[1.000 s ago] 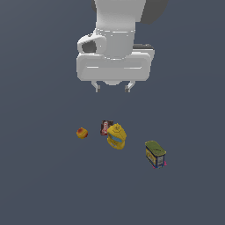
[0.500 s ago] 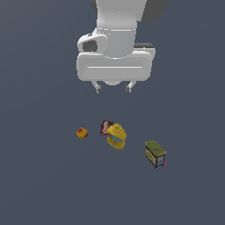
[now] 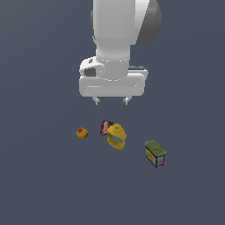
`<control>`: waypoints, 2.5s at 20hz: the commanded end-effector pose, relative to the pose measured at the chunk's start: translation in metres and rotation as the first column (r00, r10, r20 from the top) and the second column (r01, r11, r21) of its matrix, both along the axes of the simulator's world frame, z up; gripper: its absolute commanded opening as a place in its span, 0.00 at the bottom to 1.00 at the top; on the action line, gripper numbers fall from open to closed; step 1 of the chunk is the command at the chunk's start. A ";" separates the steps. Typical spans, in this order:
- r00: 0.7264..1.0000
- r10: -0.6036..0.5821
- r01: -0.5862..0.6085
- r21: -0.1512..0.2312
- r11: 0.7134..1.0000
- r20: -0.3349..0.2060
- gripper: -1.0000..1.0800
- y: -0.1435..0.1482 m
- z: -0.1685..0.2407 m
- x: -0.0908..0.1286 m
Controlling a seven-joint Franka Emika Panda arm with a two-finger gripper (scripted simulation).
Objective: Pick up a designated object from a clutter of objects.
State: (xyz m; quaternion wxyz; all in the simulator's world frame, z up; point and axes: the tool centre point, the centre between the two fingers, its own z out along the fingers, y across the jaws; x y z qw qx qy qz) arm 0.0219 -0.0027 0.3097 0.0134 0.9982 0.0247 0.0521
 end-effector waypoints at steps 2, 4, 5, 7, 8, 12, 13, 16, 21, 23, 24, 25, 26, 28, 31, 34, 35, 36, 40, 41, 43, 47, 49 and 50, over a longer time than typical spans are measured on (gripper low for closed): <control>1.000 -0.014 0.014 0.006 1.000 -0.014 0.96 -0.004 -0.035 -0.001; 0.999 -0.024 0.024 0.010 1.000 -0.024 0.96 -0.007 -0.059 -0.004; 0.999 -0.029 0.030 0.012 0.999 -0.029 0.96 -0.008 -0.072 -0.006; 0.998 -0.041 0.041 0.015 0.999 -0.040 0.96 -0.011 -0.098 -0.011; 0.998 -0.047 0.047 0.017 0.999 -0.045 0.96 -0.013 -0.111 -0.013; 0.995 -0.070 0.071 0.022 0.997 -0.065 0.96 -0.019 -0.159 -0.028; 0.995 -0.075 0.077 0.022 0.997 -0.070 0.96 -0.020 -0.169 -0.032; 0.993 -0.089 0.091 0.024 0.996 -0.082 0.96 -0.023 -0.196 -0.044; 0.990 -0.106 0.109 0.024 0.994 -0.096 0.96 -0.027 -0.226 -0.060; 0.989 -0.110 0.113 0.024 0.993 -0.100 0.96 -0.028 -0.234 -0.064; 0.989 -0.112 0.115 0.024 0.993 -0.101 0.96 -0.028 -0.237 -0.066; 0.988 -0.114 0.117 0.024 0.993 -0.102 0.96 -0.029 -0.239 -0.068; 0.988 -0.115 0.118 0.024 0.993 -0.103 0.96 -0.029 -0.241 -0.069; 0.988 -0.116 0.119 0.024 0.993 -0.104 0.96 -0.029 -0.244 -0.070; 0.988 -0.115 0.119 0.024 0.993 -0.105 0.96 -0.029 -0.243 -0.070; 0.988 -0.115 0.119 0.024 0.993 -0.105 0.96 -0.029 -0.247 -0.070; 0.988 -0.115 0.119 0.024 0.993 -0.105 0.96 -0.029 -0.249 -0.070; 0.988 -0.115 0.119 0.024 0.993 -0.105 0.96 -0.029 -0.252 -0.070; 0.988 -0.116 0.119 0.024 0.993 -0.105 0.96 -0.029 -0.269 -0.071; 0.988 -0.116 0.119 0.024 0.993 -0.105 0.96 -0.029 -0.274 -0.071; 0.988 -0.116 0.119 0.024 0.993 -0.105 0.96 -0.029 -0.282 -0.071; 0.988 -0.116 0.119 0.024 0.993 -0.105 0.96 -0.029 -0.292 -0.071; 0.988 -0.116 0.119 0.024 0.993 -0.105 0.96 -0.029 -0.294 -0.071; 0.988 -0.116 0.119 0.024 0.993 -0.105 0.96 -0.029 -0.294 -0.071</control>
